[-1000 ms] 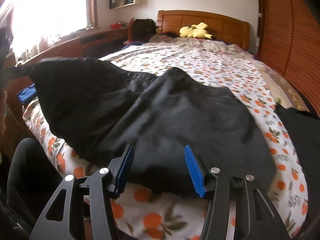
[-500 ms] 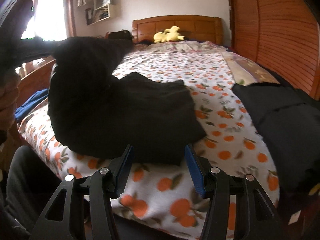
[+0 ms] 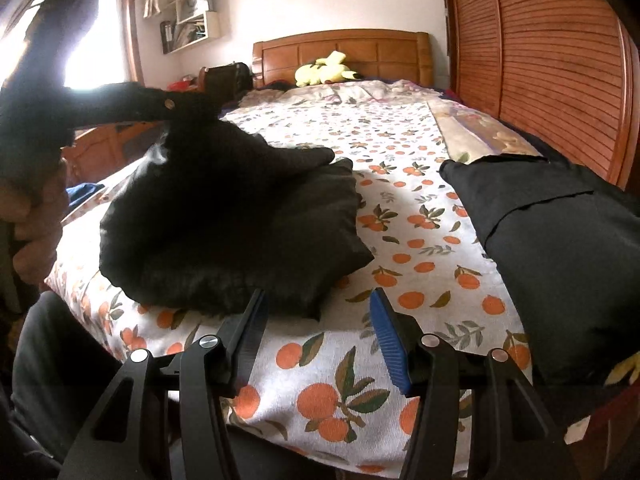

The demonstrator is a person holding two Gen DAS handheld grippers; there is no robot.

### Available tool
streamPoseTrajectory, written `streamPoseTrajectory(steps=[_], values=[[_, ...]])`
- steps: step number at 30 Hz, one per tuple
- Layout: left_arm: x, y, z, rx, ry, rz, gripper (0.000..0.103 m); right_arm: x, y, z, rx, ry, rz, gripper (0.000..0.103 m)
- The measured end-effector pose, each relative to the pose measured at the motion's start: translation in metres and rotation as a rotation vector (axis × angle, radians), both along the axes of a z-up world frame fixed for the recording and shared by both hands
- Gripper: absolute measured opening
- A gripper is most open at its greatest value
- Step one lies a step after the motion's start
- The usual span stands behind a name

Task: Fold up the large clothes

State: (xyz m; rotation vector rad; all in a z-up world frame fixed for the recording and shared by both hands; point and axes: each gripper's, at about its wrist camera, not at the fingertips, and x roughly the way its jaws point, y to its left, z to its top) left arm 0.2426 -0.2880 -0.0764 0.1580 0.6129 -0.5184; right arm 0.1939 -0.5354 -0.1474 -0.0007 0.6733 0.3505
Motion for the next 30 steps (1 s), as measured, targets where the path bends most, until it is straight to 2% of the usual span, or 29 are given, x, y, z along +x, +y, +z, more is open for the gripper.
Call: streamPoseTrajectory(steps=[7,13,20,22,30], values=[[-0.013,0.043,0.018,-0.04,-0.06,0.042,0.074,0.005,0.007,0.019,0.011,-0.032,-0.003,0.051],[-0.022,0.097,0.022,-0.056,-0.1,0.109,0.096,0.014,0.027,0.041,0.025,-0.08,0.013,0.051],[-0.032,0.164,0.016,-0.053,-0.117,0.195,0.099,0.023,0.067,0.069,0.019,-0.132,0.05,0.051],[-0.036,0.185,0.013,-0.061,-0.114,0.218,0.099,0.027,0.078,0.073,0.012,-0.14,0.056,0.057],[-0.059,0.254,-0.004,-0.035,-0.12,0.299,0.1,0.05,0.112,0.071,-0.019,-0.114,0.036,0.061]])
